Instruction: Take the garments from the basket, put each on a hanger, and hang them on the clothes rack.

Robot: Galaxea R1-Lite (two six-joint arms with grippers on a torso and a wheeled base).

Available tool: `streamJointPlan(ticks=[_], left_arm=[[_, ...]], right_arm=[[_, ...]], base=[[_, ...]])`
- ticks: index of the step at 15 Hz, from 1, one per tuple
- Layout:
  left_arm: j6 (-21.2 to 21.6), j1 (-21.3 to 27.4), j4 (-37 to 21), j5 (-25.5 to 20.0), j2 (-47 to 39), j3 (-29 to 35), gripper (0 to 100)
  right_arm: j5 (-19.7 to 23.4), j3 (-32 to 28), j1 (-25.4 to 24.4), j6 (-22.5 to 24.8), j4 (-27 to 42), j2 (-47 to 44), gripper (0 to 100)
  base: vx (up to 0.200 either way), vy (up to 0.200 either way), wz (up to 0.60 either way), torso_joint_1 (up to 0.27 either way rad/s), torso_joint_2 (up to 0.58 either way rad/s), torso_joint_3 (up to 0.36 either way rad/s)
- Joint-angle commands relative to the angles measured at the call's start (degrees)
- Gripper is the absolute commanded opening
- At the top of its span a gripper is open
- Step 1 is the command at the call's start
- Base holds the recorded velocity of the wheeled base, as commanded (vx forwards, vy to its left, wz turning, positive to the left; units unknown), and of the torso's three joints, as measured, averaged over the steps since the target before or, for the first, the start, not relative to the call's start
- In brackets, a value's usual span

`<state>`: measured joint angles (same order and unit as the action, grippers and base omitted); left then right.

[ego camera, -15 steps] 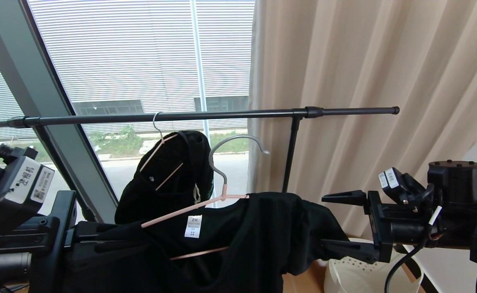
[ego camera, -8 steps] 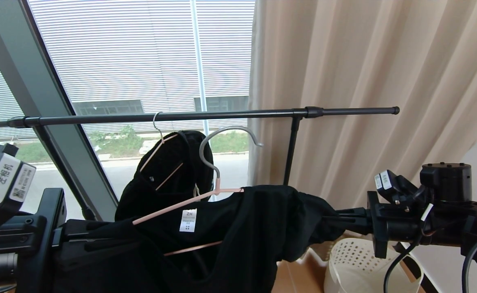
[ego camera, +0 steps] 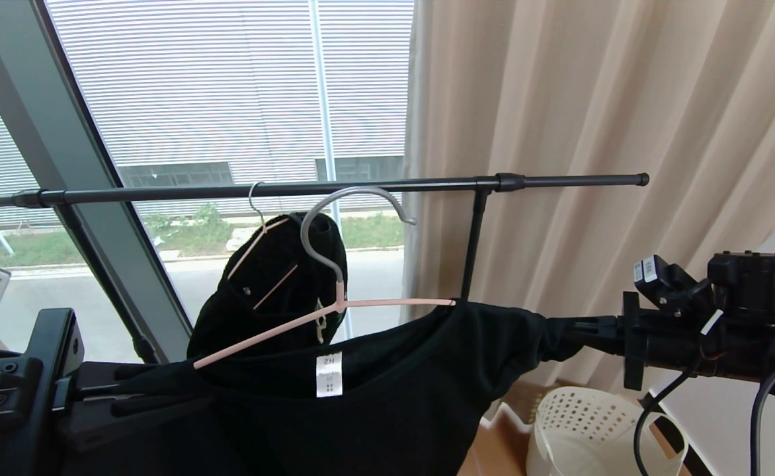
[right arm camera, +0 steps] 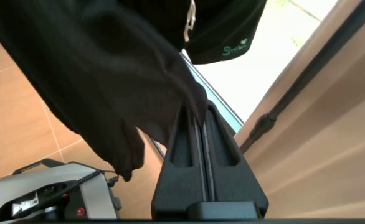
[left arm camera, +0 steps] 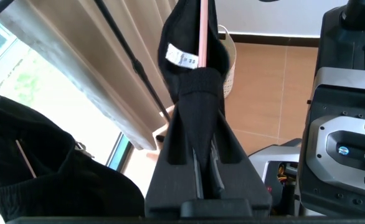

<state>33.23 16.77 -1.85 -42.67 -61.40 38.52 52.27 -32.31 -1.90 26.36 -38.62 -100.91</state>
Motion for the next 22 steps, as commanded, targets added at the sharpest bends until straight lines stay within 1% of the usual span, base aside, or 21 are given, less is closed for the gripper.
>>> streamJointPlan(ticks=[1, 3, 4, 7, 8, 11, 13, 14, 15, 16, 17, 18, 20, 22], left_arm=[[0.0, -0.1, 0.0, 0.0, 0.4, 0.0, 0], [-0.7, -0.2, -0.1, 0.0, 0.8, -0.1, 0], [-1.3, -0.9, -0.1, 0.0, 1.0, -0.1, 0], [-1.3, -2.3, -0.1, 0.0, 1.0, -0.1, 0], [-1.3, -2.6, -0.1, 0.0, 1.1, -0.2, 0], [-1.4, -4.1, 0.0, -0.1, 1.5, -1.0, 0], [-1.9, -4.6, 0.0, -0.1, 1.4, -1.0, 0], [-2.5, -4.7, 0.0, -0.1, 1.3, -1.1, 0], [-3.1, -4.7, 0.0, 0.0, 1.2, -1.0, 0], [-3.8, -4.7, 0.0, 0.0, 1.1, -1.0, 0], [-4.1, -4.7, 0.1, 0.0, 1.1, -1.0, 0], [-4.6, -4.8, 0.0, 0.0, 1.1, -1.1, 0], [-5.2, -5.1, 0.0, 0.0, 1.0, -1.3, 0], [-6.1, -5.1, 0.2, 0.0, 0.4, -1.4, 0]], right_arm=[[0.0, -1.1, 1.5, 0.0, -0.1, -1.0, 0], [0.0, -2.2, 3.2, -0.1, -0.1, -2.2, 0], [0.1, -2.7, 3.6, -0.1, -0.1, -2.7, 0], [0.0, -2.9, 3.6, -0.2, -0.1, -3.1, 0], [-0.2, -3.5, 3.6, -0.6, 0.0, -3.5, 0], [-0.2, -3.8, 3.6, -4.2, -0.1, -3.3, 0], [-0.2, -3.3, 3.6, -4.6, -0.2, -3.2, 0], [-0.2, -2.7, 3.5, -4.0, -0.4, -3.1, 0], [-0.3, -1.6, 3.4, -2.1, -0.7, -3.0, 0], [-0.2, -1.4, 3.4, 1.2, -0.7, -3.0, 0], [-0.2, -1.2, 3.4, 2.0, -0.7, -3.0, 0], [-0.2, -1.2, 3.4, 2.3, -0.3, -2.6, 100], [-0.1, -1.2, 3.1, 1.2, -0.1, -1.5, 100], [-0.1, -1.3, 3.0, 1.2, -0.1, -0.6, 100]], base=[[0.000, 0.000, 0.00, 0.000, 0.00, 0.000], [0.000, 0.000, 0.00, 0.000, 0.00, 0.000], [0.000, 0.000, 0.00, 0.000, 0.00, 0.000], [0.000, 0.000, 0.00, 0.000, 0.00, 0.000], [0.000, 0.000, 0.00, 0.000, 0.00, 0.000], [0.000, 0.000, 0.00, 0.000, 0.00, 0.000], [0.000, 0.000, 0.00, 0.000, 0.00, 0.000], [0.000, 0.000, 0.00, 0.000, 0.00, 0.000], [0.000, 0.000, 0.00, 0.000, 0.00, 0.000], [0.000, 0.000, 0.00, 0.000, 0.00, 0.000], [0.000, 0.000, 0.00, 0.000, 0.00, 0.000], [0.000, 0.000, 0.00, 0.000, 0.00, 0.000], [0.000, 0.000, 0.00, 0.000, 0.00, 0.000], [0.000, 0.000, 0.00, 0.000, 0.00, 0.000]])
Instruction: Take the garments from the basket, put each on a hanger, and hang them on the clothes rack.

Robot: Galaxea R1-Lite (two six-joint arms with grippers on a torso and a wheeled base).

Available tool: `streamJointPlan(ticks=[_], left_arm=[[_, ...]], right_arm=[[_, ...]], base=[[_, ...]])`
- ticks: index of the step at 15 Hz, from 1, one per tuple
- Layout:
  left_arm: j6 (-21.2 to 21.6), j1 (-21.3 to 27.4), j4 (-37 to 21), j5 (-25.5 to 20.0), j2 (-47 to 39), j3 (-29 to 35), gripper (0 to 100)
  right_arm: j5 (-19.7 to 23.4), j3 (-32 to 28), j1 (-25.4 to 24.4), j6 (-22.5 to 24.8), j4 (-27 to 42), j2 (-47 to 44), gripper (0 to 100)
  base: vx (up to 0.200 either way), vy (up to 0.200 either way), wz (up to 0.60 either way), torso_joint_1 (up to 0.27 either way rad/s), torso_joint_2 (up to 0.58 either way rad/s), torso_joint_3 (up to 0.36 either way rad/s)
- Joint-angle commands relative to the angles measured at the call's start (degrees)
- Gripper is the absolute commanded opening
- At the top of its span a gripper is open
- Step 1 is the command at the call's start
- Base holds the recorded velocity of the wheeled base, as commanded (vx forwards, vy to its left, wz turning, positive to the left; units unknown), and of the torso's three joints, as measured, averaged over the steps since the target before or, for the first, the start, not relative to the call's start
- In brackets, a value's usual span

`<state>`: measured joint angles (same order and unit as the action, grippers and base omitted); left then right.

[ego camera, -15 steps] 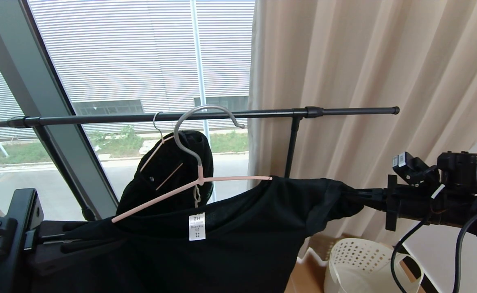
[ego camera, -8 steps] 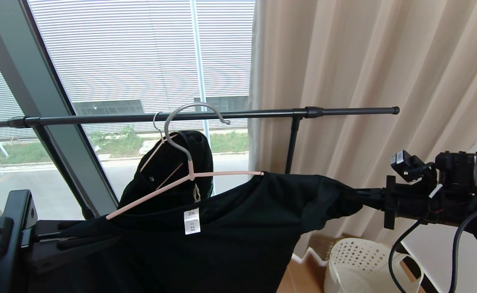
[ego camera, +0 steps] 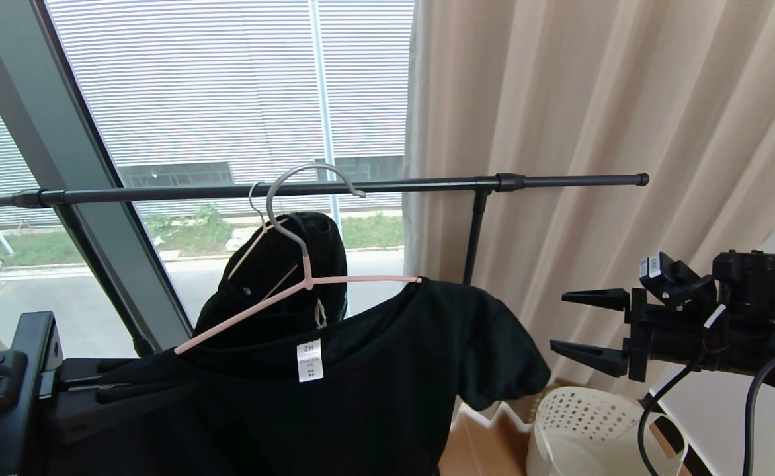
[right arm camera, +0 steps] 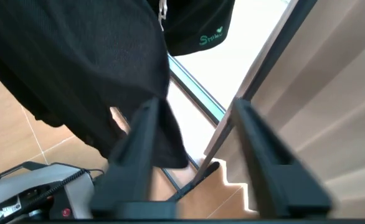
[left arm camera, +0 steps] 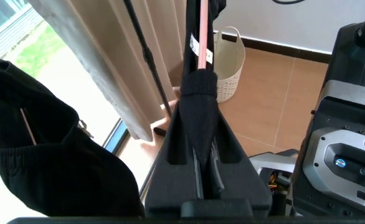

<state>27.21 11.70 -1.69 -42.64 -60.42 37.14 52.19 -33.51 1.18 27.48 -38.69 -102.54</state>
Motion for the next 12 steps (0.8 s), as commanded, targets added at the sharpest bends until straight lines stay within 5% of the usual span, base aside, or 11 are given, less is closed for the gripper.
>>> streamJointPlan(ticks=[1, 6, 10, 12], left_arm=[[-0.7, -0.1, 0.1, 0.1, -1.3, -0.1, 0], [-7.9, 0.0, 3.0, 6.4, -8.6, 1.9, 0], [-18.0, 2.9, 3.7, 13.0, -17.7, 8.6, 0], [-21.5, 5.3, 3.9, 17.8, -21.1, 10.7, 0]], right_arm=[[0.1, -0.1, -0.1, -0.1, 0.0, 1.5, 100], [-0.8, 0.0, -8.3, -12.3, -0.1, 8.5, 100], [-12.0, -1.8, -18.2, -28.6, -0.3, 15.8, 100], [-16.2, -2.9, -21.3, -32.0, -0.1, 16.9, 100]], base=[[0.000, 0.000, 0.00, 0.000, 0.00, 0.000], [0.000, 0.000, 0.00, 0.000, 0.00, 0.000], [0.000, 0.000, 0.00, 0.000, 0.00, 0.000], [0.000, 0.000, 0.00, 0.000, 0.00, 0.000]])
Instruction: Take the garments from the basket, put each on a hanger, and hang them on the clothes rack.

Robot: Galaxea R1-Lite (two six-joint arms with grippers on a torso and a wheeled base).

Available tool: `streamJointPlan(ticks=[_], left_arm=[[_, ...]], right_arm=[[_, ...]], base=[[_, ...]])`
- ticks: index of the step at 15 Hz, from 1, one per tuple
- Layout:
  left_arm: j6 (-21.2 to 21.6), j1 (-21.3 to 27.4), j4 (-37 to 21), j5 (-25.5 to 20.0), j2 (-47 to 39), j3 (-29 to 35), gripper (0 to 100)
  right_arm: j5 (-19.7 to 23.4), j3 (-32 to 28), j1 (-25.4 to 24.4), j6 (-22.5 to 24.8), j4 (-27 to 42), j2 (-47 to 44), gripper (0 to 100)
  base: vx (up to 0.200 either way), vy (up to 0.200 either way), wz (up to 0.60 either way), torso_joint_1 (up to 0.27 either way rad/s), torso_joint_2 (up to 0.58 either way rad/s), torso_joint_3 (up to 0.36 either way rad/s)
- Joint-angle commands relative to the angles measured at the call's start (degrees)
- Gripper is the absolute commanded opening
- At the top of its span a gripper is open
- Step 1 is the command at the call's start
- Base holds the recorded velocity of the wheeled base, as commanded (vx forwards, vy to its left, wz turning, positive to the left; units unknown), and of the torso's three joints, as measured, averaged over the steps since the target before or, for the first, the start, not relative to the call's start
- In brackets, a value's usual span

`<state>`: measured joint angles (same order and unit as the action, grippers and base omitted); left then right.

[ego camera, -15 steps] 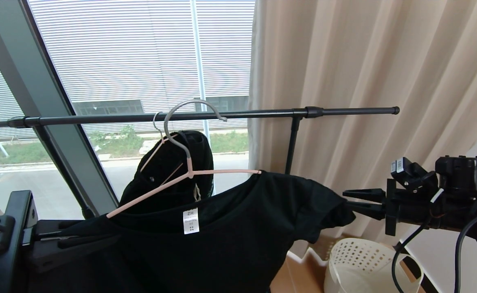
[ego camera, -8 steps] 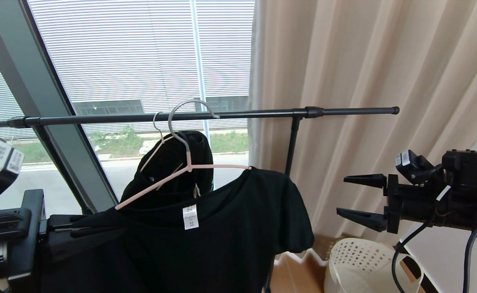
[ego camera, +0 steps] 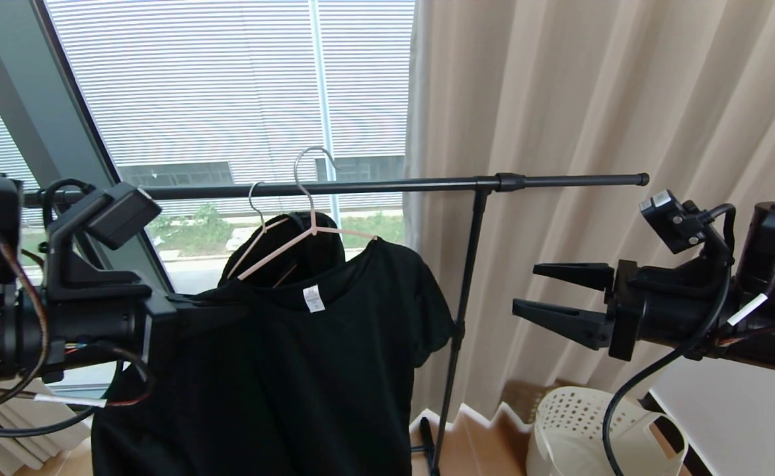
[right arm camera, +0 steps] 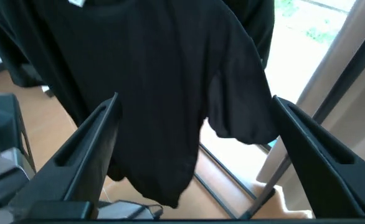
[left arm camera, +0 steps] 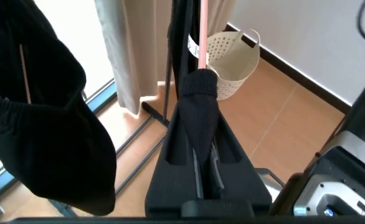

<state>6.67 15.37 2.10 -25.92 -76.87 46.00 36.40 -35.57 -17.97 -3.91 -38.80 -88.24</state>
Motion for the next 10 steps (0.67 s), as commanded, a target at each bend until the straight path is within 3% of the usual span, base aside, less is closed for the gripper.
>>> streamJointPlan(ticks=[1, 5, 7, 8, 10], left_arm=[[-2.9, 3.3, 0.0, 3.3, -7.2, 3.8, 0], [-6.1, 5.7, 0.2, 11.2, -15.4, 8.8, 0], [-8.2, 6.6, 0.8, 13.1, -17.8, 11.1, 0], [-11.6, 7.7, 1.8, 15.5, -21.1, 14.6, 0], [-12.6, 7.9, 4.6, 16.3, -23.3, 16.1, 0]], right_arm=[[-1.9, -1.1, -2.9, -0.8, 0.0, 2.8, 100], [-1.9, -1.0, -2.9, -0.7, 0.0, 2.5, 100], [-1.9, -0.8, -2.9, -0.7, 0.0, 2.6, 100], [-1.9, -0.7, -2.9, -0.7, 0.0, 2.6, 100], [-2.0, -0.6, -2.9, -0.6, -0.1, 2.6, 100]], base=[[0.000, 0.000, 0.00, 0.000, 0.00, 0.000], [0.000, 0.000, 0.00, 0.000, 0.00, 0.000], [0.000, 0.000, 0.00, 0.000, 0.00, 0.000], [0.000, 0.000, 0.00, 0.000, 0.00, 0.000], [0.000, 0.000, 0.00, 0.000, 0.00, 0.000]])
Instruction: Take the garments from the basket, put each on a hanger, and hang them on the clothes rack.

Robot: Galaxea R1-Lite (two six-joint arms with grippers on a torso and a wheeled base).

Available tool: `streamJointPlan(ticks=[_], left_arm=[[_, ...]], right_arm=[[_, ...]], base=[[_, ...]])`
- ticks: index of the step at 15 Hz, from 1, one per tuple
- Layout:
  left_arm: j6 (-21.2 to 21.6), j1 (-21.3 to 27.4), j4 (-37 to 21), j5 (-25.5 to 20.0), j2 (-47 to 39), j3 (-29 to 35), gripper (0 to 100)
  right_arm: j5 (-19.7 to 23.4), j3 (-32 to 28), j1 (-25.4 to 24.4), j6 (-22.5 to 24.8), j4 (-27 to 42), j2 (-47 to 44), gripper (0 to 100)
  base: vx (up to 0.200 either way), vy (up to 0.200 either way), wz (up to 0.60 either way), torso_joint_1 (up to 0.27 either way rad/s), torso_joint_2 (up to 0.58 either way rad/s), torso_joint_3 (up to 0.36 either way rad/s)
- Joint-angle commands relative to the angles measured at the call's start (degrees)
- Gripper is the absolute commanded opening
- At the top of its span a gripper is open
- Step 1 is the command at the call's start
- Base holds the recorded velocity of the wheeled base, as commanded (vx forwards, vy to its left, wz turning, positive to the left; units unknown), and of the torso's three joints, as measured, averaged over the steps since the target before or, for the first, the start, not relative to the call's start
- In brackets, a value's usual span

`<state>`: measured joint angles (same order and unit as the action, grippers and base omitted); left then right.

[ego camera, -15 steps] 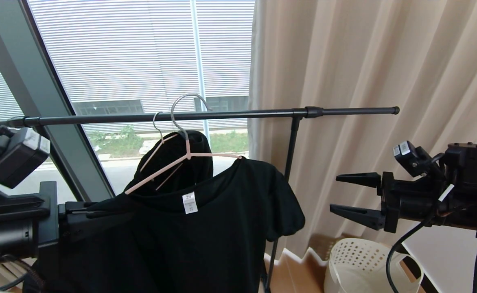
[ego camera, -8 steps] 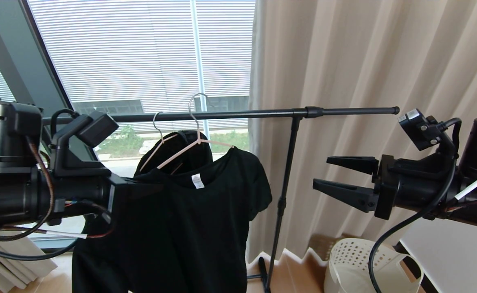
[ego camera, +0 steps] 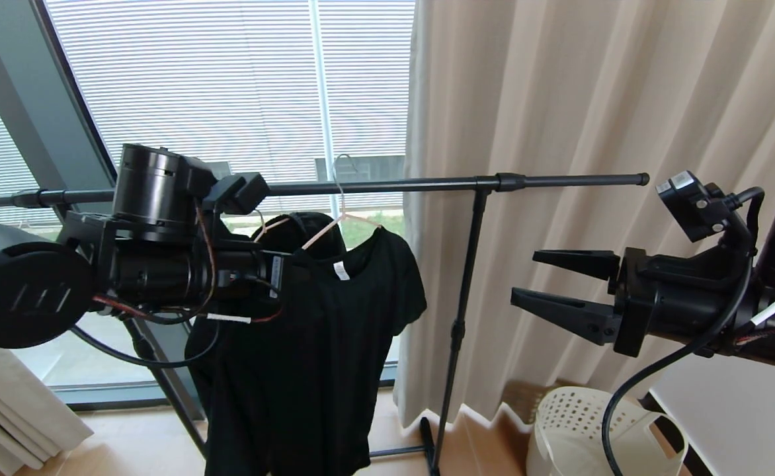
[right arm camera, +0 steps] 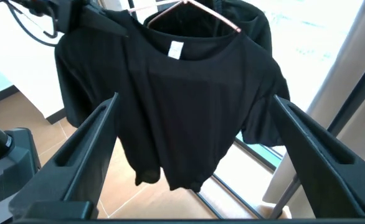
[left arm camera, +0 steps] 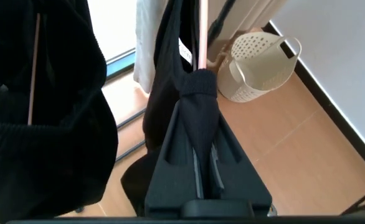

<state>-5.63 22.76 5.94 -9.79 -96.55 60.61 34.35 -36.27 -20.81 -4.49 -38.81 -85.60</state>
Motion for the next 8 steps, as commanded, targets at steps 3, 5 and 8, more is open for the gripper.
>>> streamJointPlan(ticks=[3, 5, 8], left_arm=[[-0.5, 0.7, 5.0, 0.4, -5.5, 1.6, 0], [-1.3, 0.7, 6.1, 1.3, -6.6, 1.7, 0], [-2.4, 0.6, 6.2, 5.7, -8.9, 3.1, 0]], right_arm=[[0.1, 0.1, 0.0, 0.0, -0.1, 0.0, 100], [0.0, 0.1, 0.1, 0.3, -0.1, -0.1, 100], [0.0, 0.1, 0.2, 0.4, -0.1, 0.0, 100]], base=[[0.000, 0.000, 0.00, 0.000, 0.00, 0.000], [0.000, 0.000, 0.00, 0.000, 0.00, 0.000], [0.000, 0.000, 0.00, 0.000, 0.00, 0.000]])
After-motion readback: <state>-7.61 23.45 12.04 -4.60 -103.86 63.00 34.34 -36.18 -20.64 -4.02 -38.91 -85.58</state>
